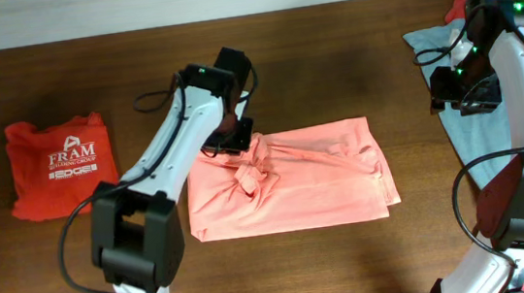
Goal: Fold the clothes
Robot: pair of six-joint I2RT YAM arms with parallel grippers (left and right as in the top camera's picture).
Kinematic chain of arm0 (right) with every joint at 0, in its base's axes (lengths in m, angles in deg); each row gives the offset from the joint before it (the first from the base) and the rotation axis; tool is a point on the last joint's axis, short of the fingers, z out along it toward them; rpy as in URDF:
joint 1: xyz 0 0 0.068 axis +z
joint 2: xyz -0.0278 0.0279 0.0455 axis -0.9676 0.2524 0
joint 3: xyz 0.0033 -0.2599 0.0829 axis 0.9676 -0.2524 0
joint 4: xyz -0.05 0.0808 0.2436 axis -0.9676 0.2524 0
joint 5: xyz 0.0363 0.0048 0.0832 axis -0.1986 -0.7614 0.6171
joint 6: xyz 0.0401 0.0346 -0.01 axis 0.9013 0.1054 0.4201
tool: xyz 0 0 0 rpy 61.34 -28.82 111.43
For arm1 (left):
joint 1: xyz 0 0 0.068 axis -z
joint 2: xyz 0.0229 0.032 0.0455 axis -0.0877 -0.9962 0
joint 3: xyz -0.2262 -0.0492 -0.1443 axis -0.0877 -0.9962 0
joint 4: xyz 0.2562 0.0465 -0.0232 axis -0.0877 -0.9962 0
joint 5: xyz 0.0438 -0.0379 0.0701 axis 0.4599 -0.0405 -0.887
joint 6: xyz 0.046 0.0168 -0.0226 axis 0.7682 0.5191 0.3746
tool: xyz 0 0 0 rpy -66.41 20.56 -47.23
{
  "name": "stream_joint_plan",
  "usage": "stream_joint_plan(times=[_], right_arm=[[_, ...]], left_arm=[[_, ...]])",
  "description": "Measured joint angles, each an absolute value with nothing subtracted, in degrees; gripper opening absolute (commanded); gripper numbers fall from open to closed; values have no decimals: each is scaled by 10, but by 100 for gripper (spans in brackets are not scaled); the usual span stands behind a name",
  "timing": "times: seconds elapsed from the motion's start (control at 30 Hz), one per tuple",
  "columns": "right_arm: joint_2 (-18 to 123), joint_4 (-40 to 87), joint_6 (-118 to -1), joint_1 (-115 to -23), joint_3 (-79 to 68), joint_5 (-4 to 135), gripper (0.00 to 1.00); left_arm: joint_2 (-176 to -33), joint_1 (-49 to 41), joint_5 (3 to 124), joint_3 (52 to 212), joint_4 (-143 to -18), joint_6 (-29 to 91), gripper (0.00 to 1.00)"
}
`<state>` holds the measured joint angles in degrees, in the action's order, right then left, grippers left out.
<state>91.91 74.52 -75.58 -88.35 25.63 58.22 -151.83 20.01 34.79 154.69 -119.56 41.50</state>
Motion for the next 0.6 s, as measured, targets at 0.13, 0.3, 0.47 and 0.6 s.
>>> stream_joint_plan(times=[0.13, 0.3, 0.47, 0.6], right_arm=[[919, 745, -756, -884, 256, 582, 58], [919, 745, -756, -884, 256, 582, 58], [919, 746, -756, -884, 256, 582, 59], [919, 746, -756, -884, 256, 582, 58]], left_arm=[[-1510, 200, 348, 1531, -1206, 378, 14], [-1510, 202, 388, 1434, -1115, 351, 13], [-1510, 236, 463, 1371, -1043, 350, 10], [-1510, 282, 491, 1361, -1036, 363, 11]])
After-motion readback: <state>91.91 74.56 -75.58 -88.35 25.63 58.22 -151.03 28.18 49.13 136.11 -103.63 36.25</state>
